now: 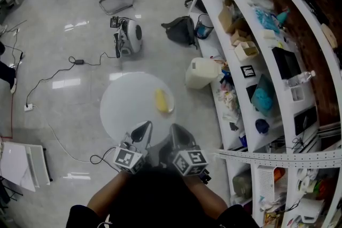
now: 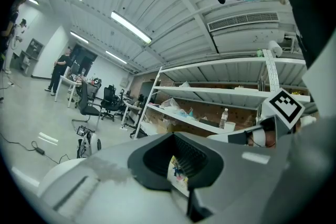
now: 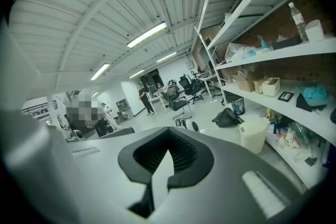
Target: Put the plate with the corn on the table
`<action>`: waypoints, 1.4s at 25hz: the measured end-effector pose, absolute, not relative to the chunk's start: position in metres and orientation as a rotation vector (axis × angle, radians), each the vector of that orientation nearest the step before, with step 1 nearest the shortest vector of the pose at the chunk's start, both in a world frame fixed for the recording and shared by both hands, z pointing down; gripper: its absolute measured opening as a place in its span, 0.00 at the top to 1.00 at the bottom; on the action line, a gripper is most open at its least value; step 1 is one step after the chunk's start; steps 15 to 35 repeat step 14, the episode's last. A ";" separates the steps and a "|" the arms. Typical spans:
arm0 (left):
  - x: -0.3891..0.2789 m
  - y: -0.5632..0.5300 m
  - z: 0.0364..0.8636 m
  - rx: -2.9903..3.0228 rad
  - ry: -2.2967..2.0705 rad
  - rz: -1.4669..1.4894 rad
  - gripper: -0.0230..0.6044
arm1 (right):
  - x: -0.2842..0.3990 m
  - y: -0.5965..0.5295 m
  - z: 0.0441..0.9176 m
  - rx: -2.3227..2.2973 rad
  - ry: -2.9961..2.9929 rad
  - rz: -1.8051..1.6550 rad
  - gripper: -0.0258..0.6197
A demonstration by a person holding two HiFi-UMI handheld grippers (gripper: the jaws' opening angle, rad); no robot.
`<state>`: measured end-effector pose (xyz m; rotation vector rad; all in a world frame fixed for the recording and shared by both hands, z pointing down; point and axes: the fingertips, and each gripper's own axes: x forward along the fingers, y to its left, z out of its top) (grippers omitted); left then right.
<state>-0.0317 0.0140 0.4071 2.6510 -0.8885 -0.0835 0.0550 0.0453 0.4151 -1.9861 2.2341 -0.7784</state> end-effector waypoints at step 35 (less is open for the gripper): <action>-0.038 0.007 0.404 2.655 -0.905 -0.087 0.96 | 0.046 0.034 0.410 -1.952 2.282 -0.748 0.95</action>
